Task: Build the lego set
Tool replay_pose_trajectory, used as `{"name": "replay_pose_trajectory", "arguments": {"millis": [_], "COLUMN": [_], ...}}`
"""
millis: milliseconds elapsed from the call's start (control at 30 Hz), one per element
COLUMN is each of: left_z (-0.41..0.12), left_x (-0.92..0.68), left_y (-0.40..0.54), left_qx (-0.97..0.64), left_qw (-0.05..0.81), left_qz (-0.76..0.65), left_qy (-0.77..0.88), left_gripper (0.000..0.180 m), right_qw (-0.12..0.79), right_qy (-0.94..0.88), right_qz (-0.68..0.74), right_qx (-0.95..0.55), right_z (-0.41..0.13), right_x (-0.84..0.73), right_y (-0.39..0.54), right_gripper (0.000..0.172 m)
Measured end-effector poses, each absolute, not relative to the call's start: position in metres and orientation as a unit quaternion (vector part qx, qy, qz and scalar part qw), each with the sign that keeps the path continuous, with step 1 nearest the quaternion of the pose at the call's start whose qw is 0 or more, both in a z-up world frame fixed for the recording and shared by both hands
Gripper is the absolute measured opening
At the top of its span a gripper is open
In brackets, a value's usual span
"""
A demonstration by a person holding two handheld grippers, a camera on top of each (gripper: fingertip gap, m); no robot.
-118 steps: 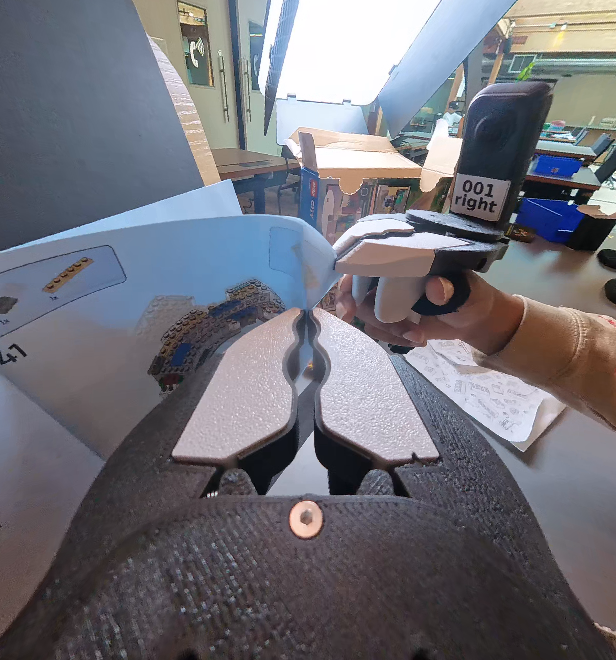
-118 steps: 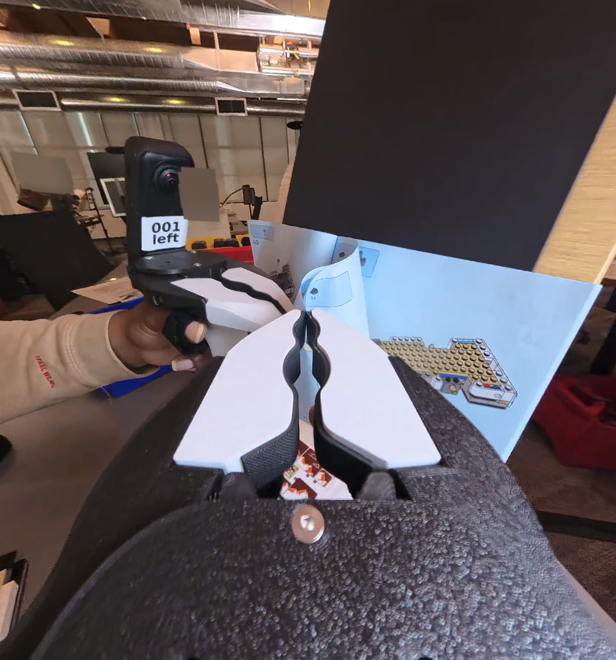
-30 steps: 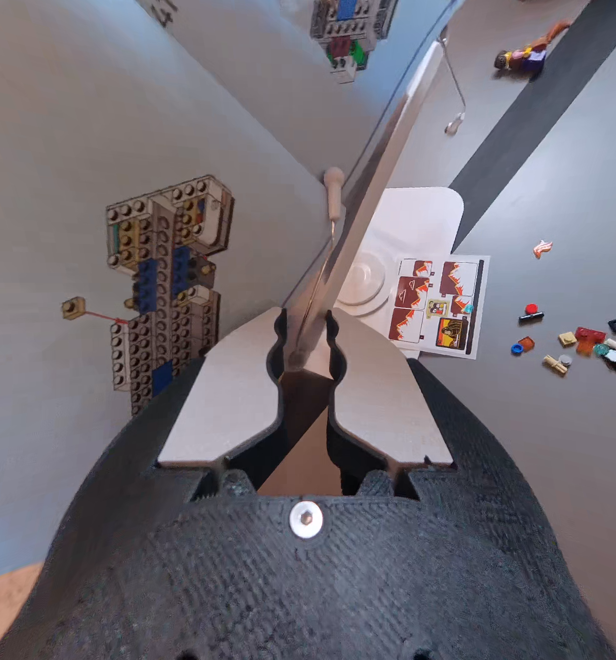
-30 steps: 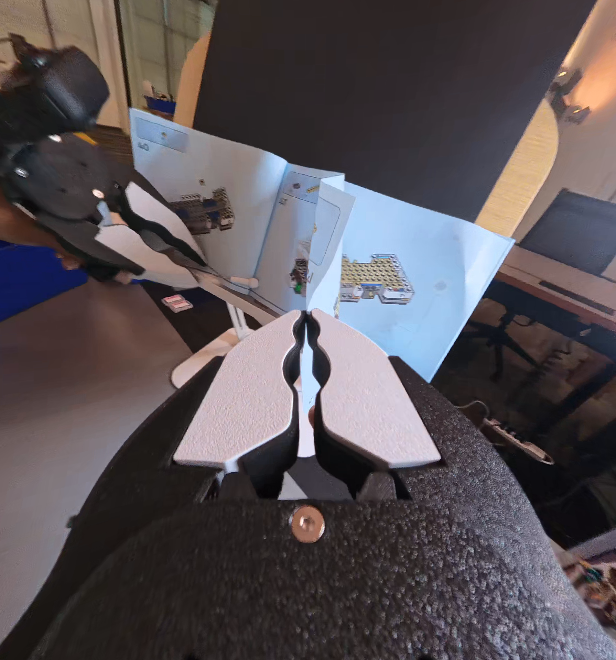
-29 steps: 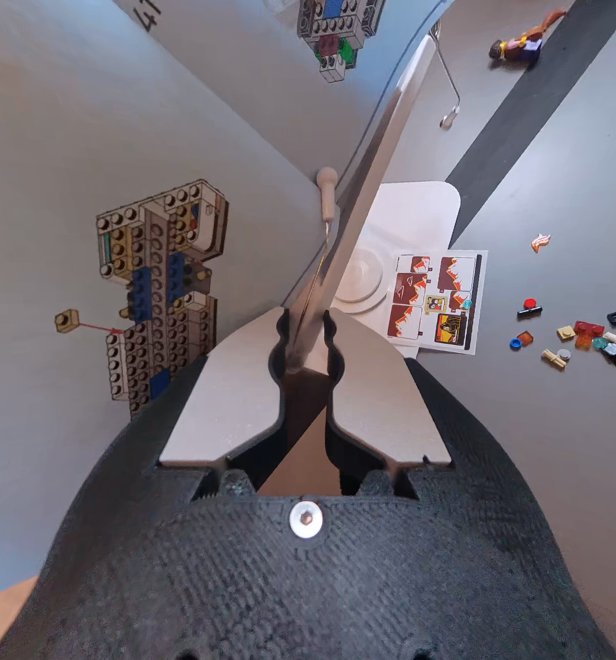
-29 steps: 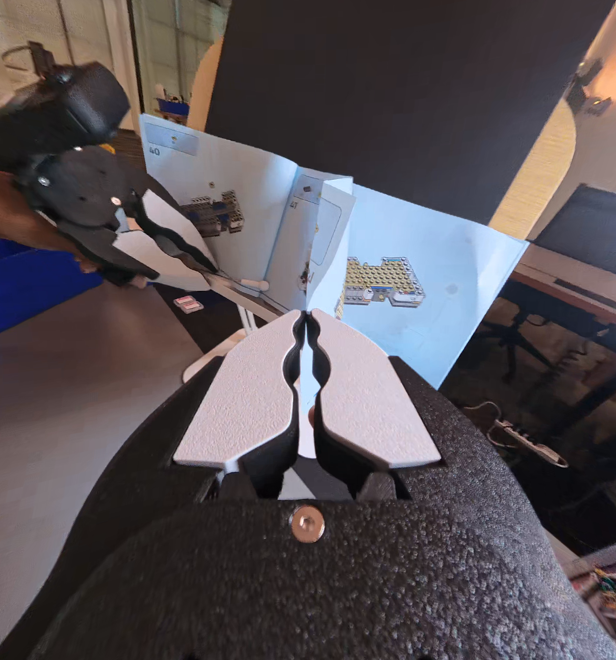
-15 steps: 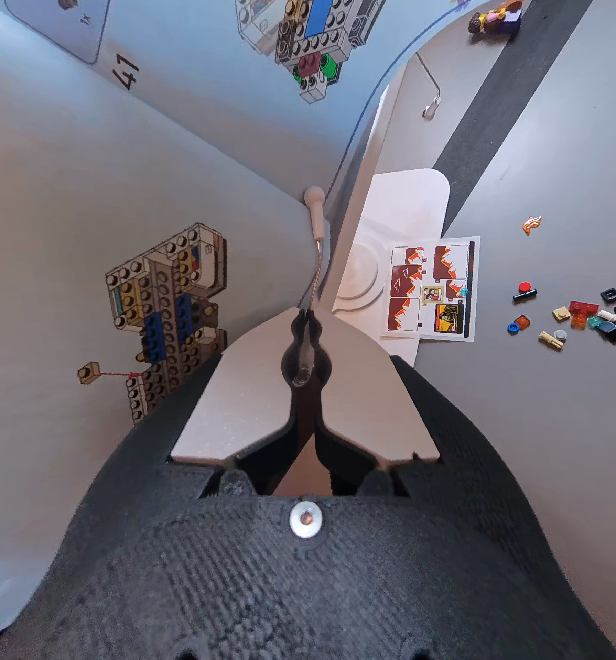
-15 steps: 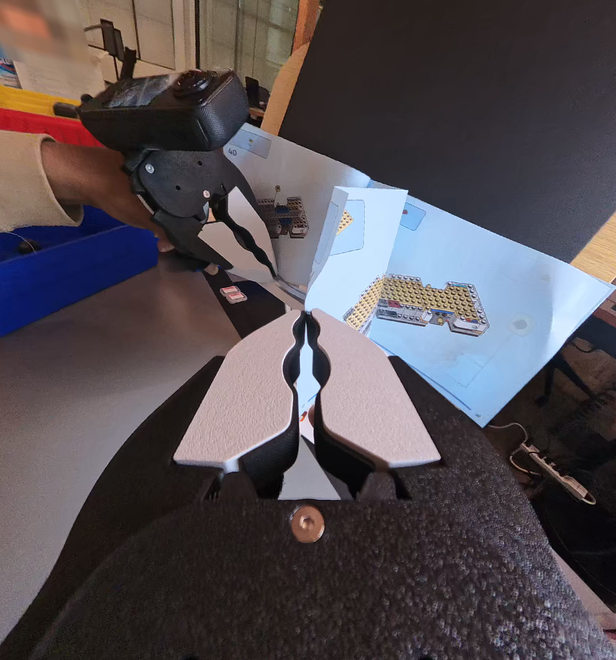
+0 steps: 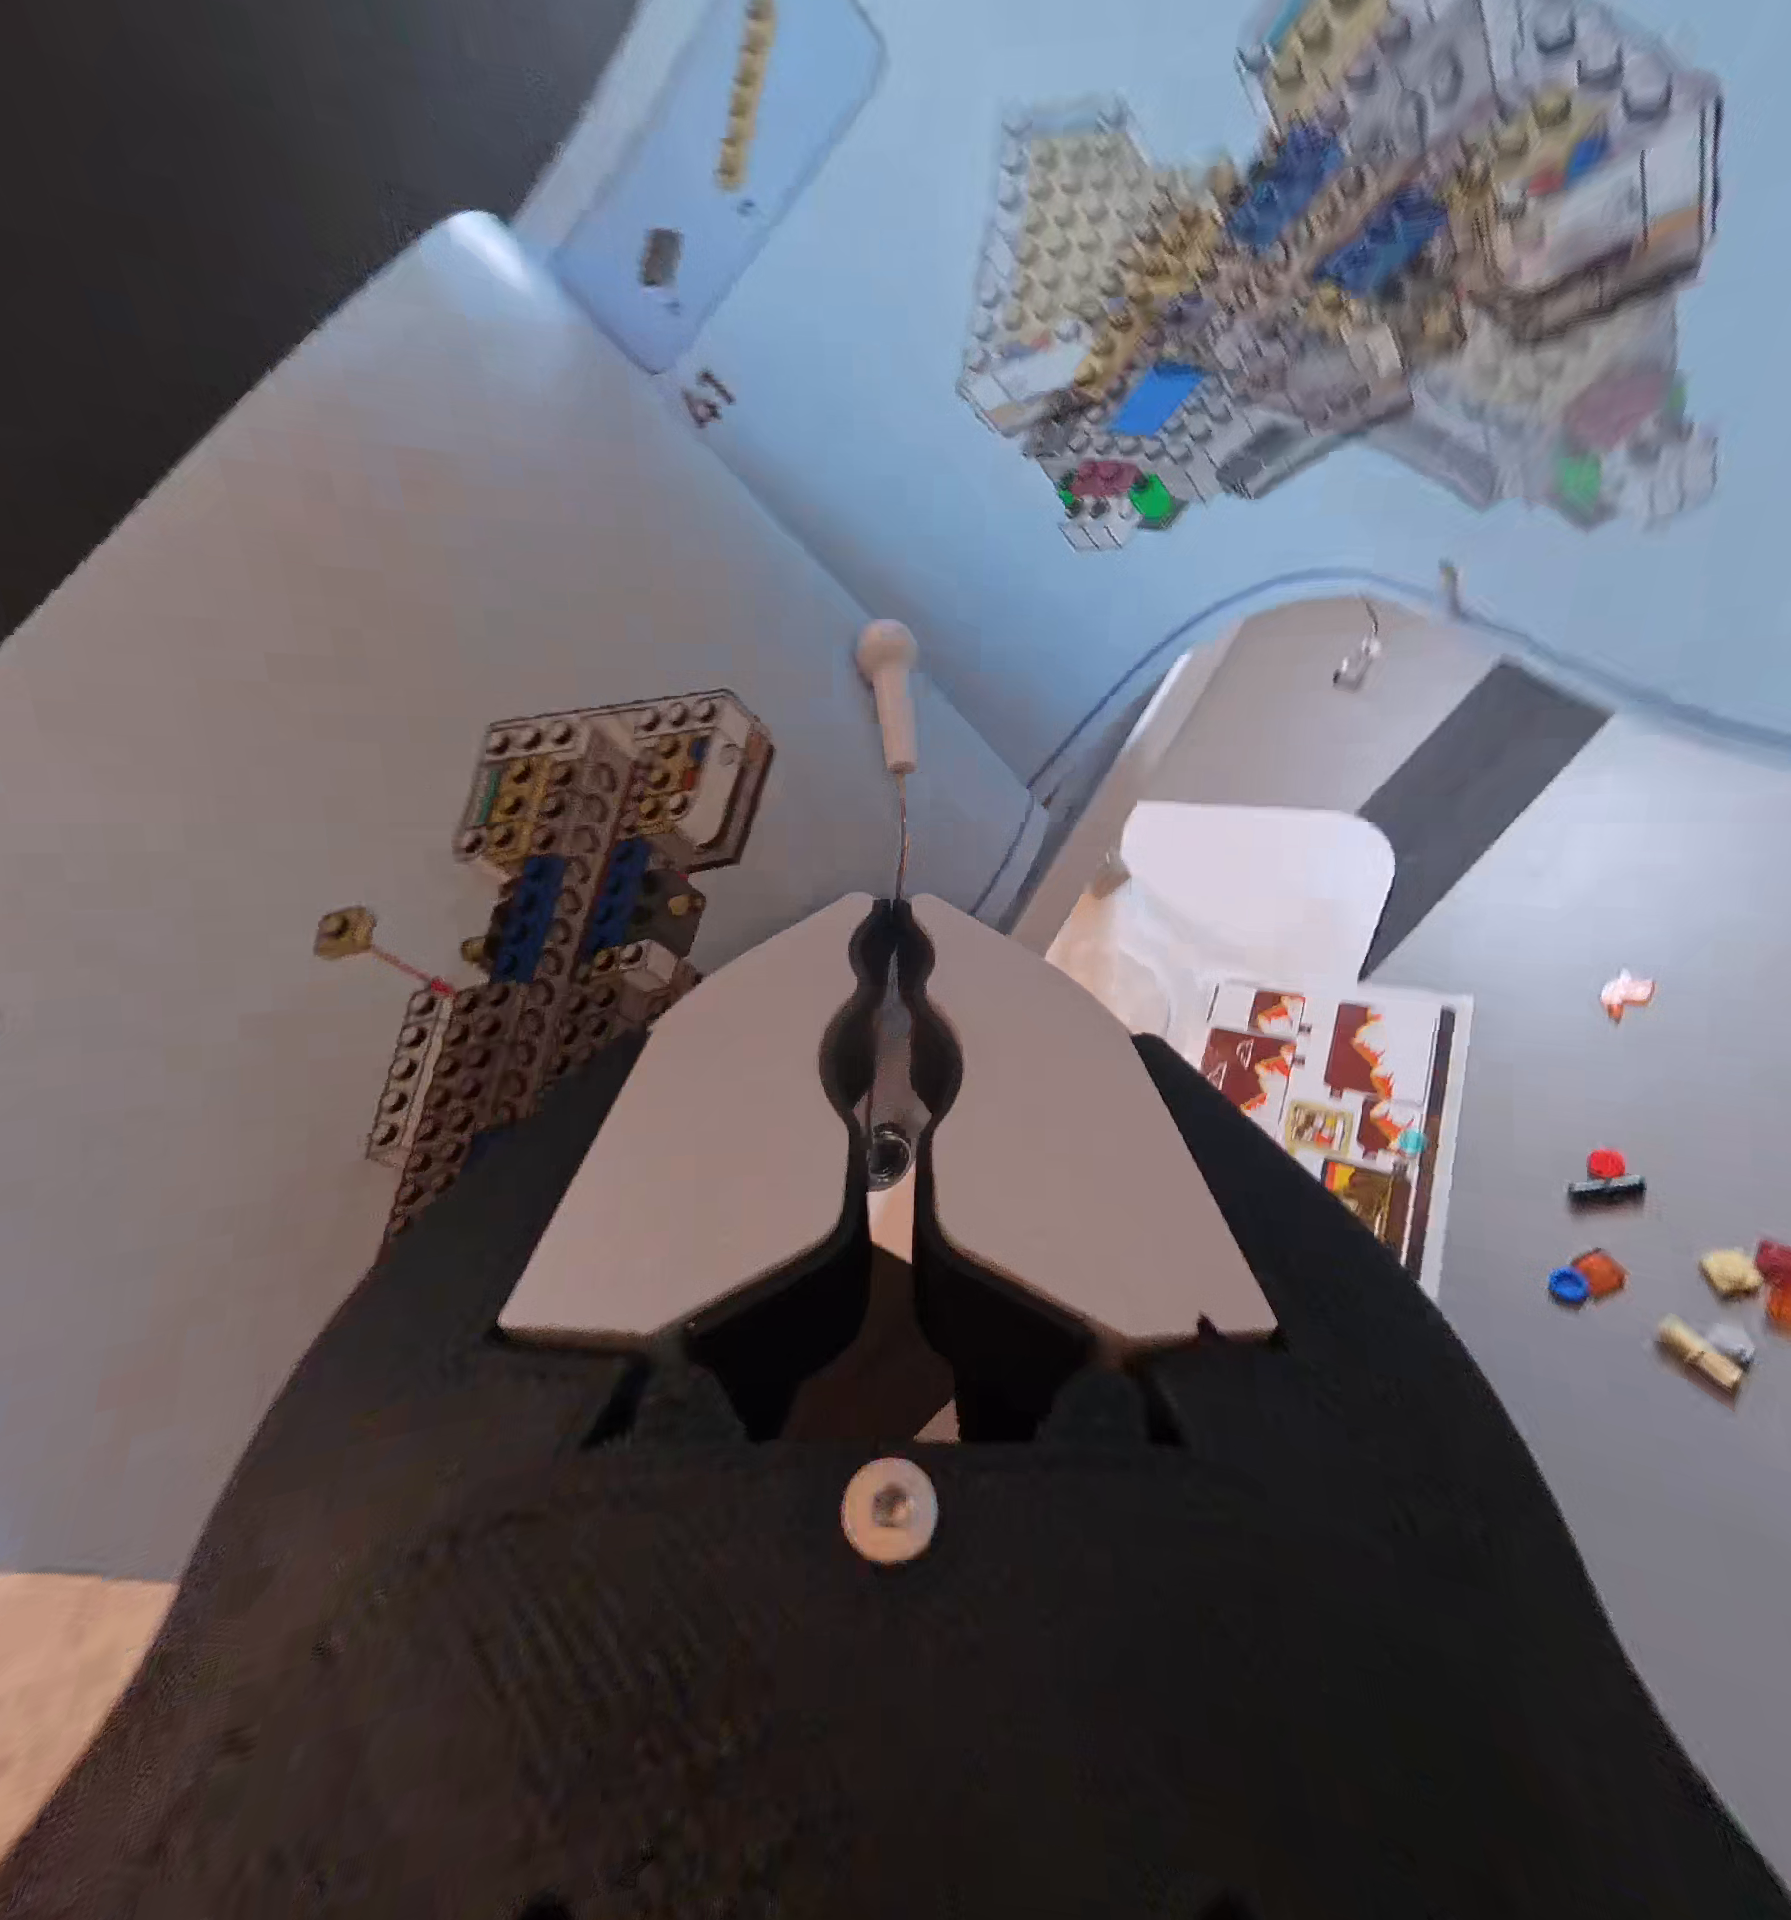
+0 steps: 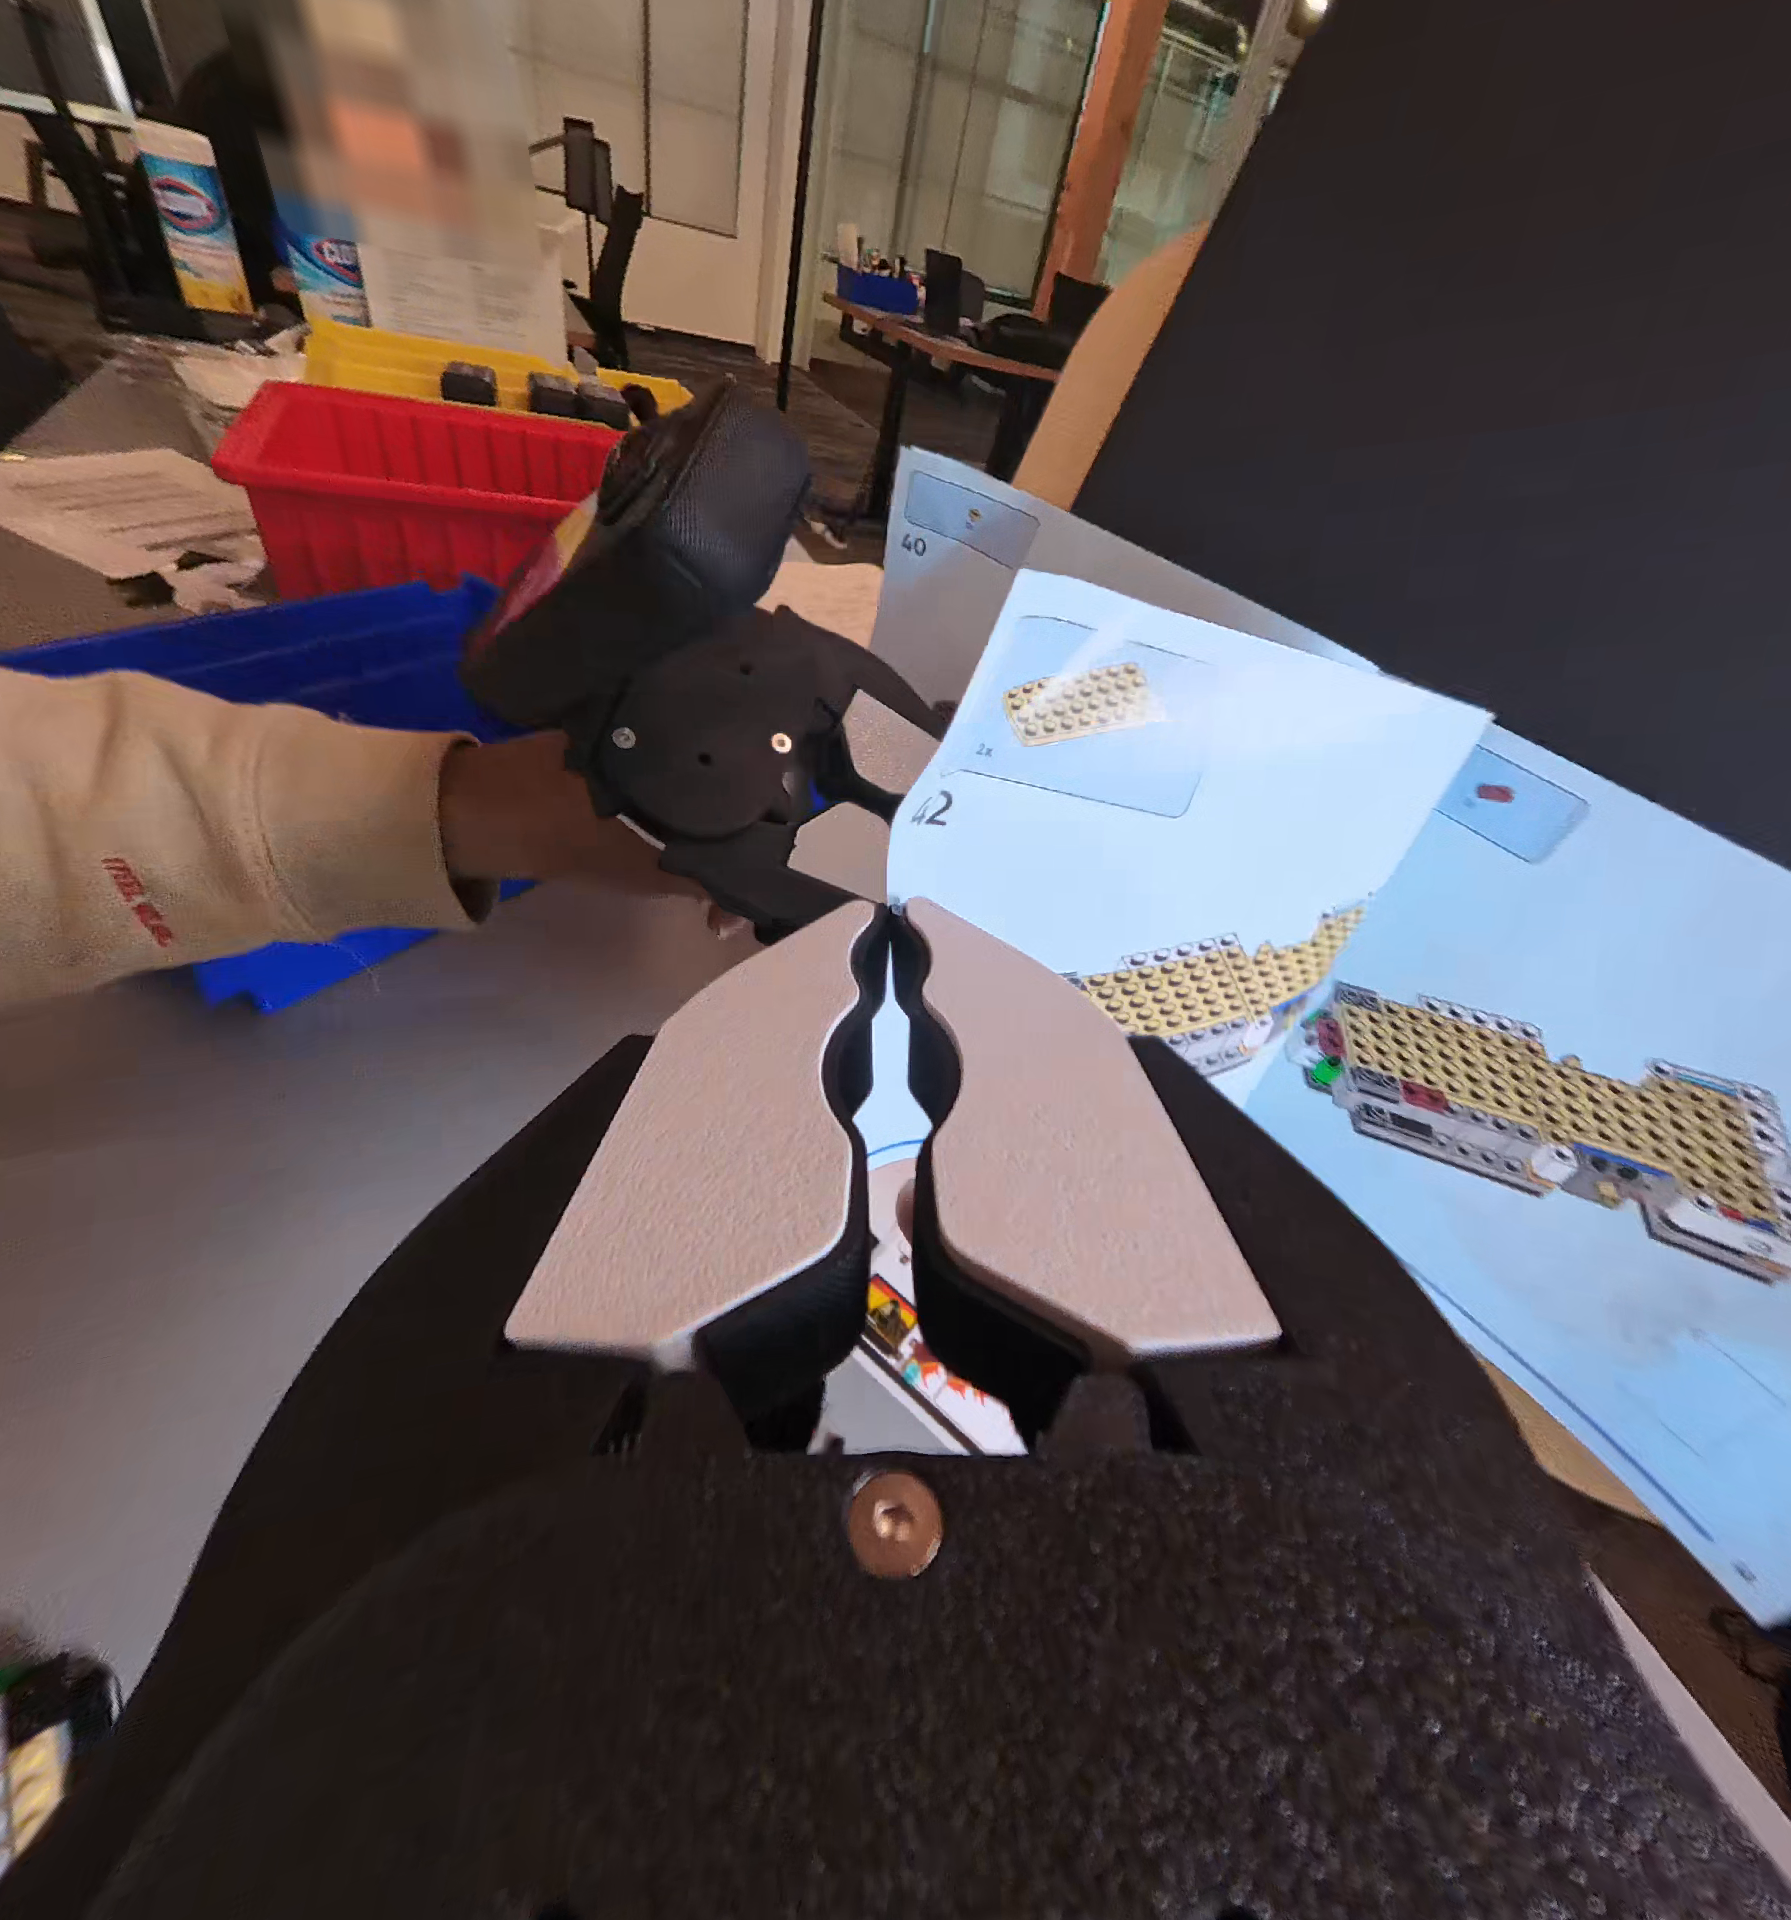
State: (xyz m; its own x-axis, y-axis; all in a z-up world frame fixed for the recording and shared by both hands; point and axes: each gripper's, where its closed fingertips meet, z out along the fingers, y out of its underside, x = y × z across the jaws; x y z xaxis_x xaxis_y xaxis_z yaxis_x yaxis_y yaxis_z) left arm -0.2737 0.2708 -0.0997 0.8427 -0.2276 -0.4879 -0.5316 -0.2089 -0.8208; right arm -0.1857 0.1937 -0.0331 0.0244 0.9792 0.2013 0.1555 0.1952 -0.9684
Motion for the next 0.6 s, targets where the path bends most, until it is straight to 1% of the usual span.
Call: {"name": "replay_pose_trajectory", "arguments": {"millis": [167,233,400,433,467,533,600], "left_z": [-0.084,-0.086,-0.093,-0.095,-0.097,-0.098,-0.099], "left_x": [-0.305,-0.315,-0.325,-0.327,-0.328,-0.329,-0.329], "left_y": [0.256,0.250,0.240,0.239,0.238,0.236,0.237], "left_qx": [-0.732,-0.720,-0.683,-0.674,-0.665,-0.652,-0.650], "left_qw": [0.677,0.692,0.714,0.717,0.718,0.716,0.715], "left_qz": [0.004,-0.048,-0.147,-0.166,-0.190,-0.235,-0.245], "left_qy": [0.078,0.024,-0.052,-0.063,-0.071,-0.079,-0.076], "left_gripper": [0.001,0.002,0.002,0.002,0.002,0.002,0.002], "right_qw": [0.503,0.498,0.497,0.497,0.494,0.471,0.450], "right_qy": [-0.601,-0.610,-0.627,-0.632,-0.639,-0.656,-0.669], "right_qz": [0.393,0.388,0.368,0.362,0.358,0.372,0.414], "right_qx": [-0.482,-0.479,-0.474,-0.472,-0.469,-0.458,-0.422], "right_z": [-0.039,-0.045,-0.063,-0.067,-0.072,-0.075,-0.062], "right_x": [-0.230,-0.250,-0.309,-0.321,-0.331,-0.342,-0.331], "right_y": [0.179,0.174,0.165,0.164,0.162,0.151,0.132], "right_gripper": [0.000,0.000,0.002,0.004,0.010,0.025,0.034]}}
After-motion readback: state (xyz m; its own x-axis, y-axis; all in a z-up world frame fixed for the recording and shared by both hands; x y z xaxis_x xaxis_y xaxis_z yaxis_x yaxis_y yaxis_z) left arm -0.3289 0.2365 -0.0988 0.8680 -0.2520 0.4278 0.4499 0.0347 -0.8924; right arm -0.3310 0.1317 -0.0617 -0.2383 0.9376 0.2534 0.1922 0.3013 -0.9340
